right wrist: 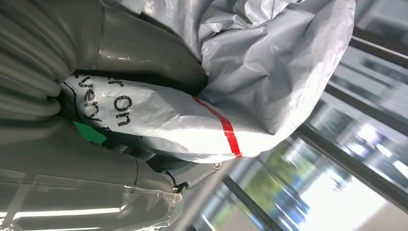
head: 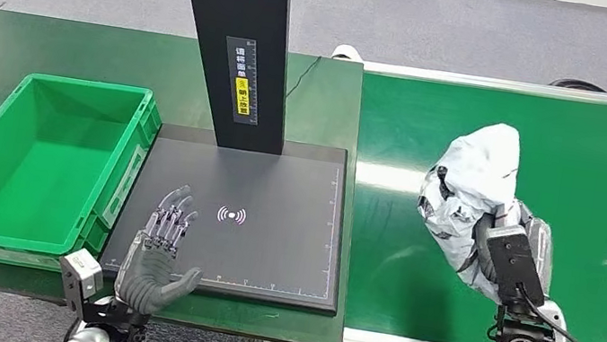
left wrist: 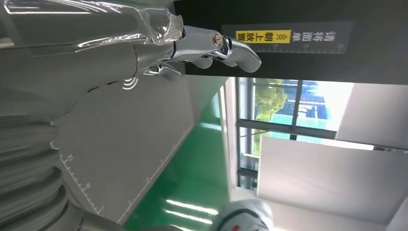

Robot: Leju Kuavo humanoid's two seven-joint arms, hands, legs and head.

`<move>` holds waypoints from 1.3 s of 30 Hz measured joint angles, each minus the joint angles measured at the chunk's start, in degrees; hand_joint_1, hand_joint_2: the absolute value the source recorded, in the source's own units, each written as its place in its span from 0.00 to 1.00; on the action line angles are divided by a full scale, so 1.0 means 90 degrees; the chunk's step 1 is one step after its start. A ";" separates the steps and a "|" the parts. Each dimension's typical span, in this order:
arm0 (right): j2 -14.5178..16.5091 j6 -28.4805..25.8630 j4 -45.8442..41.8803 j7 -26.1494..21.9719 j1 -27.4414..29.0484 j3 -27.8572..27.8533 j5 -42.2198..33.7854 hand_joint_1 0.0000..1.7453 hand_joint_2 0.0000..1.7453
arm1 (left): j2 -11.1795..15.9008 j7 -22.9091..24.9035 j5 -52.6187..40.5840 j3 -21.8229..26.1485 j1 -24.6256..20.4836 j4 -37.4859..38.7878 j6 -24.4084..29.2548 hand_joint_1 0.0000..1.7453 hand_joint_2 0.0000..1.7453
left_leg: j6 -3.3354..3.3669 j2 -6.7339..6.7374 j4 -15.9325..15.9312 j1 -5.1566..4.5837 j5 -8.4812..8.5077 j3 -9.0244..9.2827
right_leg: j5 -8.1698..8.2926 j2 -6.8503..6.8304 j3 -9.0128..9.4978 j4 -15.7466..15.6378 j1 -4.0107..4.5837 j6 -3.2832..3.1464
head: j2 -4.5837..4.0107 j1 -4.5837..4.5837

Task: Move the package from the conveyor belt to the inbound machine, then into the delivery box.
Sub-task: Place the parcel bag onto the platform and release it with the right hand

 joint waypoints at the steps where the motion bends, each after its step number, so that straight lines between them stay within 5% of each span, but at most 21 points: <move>1: 0.0017 -0.0055 -0.0070 -0.0091 0.0001 0.0007 0.0043 1.00 1.00 | -0.0007 -0.0027 -0.0008 0.0002 -0.0018 0.0010 0.0004 0.00 1.00 | 0.0000 0.0000 0.0000 0.0000 0.0000 -0.0001 | 0.0000 0.0000 0.0000 0.0000 0.0000 0.0000 | 0.0000 0.0001; 6: 0.0063 0.0481 -0.0423 -0.0457 -0.0041 0.0523 0.0669 1.00 1.00 | -0.0039 -0.0216 -0.0119 0.0016 -0.0188 0.0085 0.0186 0.00 1.00 | 0.0000 0.0009 -0.0002 0.0001 0.0000 -0.0005 | 0.0001 0.0007 0.0001 0.0001 0.0002 -0.0001 | 0.0000 0.0001; 14: 0.0140 0.1045 0.0350 -0.0781 -0.1043 0.2896 0.1371 1.00 1.00 | -0.0066 -0.0256 -0.0089 -0.0033 -0.0427 0.0109 0.0419 0.00 1.00 | 0.0002 0.0004 -0.0002 0.0005 0.0009 -0.0001 | 0.0002 0.0003 0.0000 0.0004 0.0007 -0.0002 | 0.0000 0.0002; 24: 0.0263 0.1383 0.1586 -0.0501 -0.1766 0.4453 0.1695 1.00 1.00 | -0.0049 -0.0140 0.0191 -0.0174 -0.0594 0.0325 0.0405 0.00 1.00 | 0.0004 0.0003 0.0000 -0.0001 0.0007 -0.0007 | 0.0002 0.0002 -0.0002 0.0003 -0.0001 -0.0001 | 0.0000 0.0001; 34: 0.0776 0.1076 0.3574 -0.0051 -0.2342 0.5610 0.2260 1.00 1.00 | -0.0101 -0.0016 0.0259 -0.0317 -0.0815 0.0600 0.0467 0.00 1.00 | 0.0003 0.0007 -0.0001 0.0001 0.0008 0.0007 | 0.0003 0.0005 0.0002 0.0003 0.0004 -0.0001 | 0.0000 0.0001; 38: 0.0911 0.0652 0.3968 -0.0161 -0.2454 0.5756 0.2275 0.03 1.00 | -0.0101 -0.0013 0.0379 -0.0352 -0.0816 0.0638 0.0444 0.00 1.00 | 0.0004 0.0010 -0.0001 0.0001 0.0007 0.0013 | 0.0003 0.0008 0.0009 0.0003 0.0004 -0.0001 | 0.0000 0.0002; 39: 0.0931 0.0479 0.4017 -0.0205 -0.2460 0.5774 0.2299 0.00 1.00 | -0.0101 -0.0013 0.0439 -0.0358 -0.0809 0.0640 0.0424 0.00 1.00 | 0.0004 0.0009 -0.0001 0.0001 0.0007 0.0014 | 0.0003 0.0008 0.0010 0.0003 0.0004 -0.0001 | 0.0000 0.0002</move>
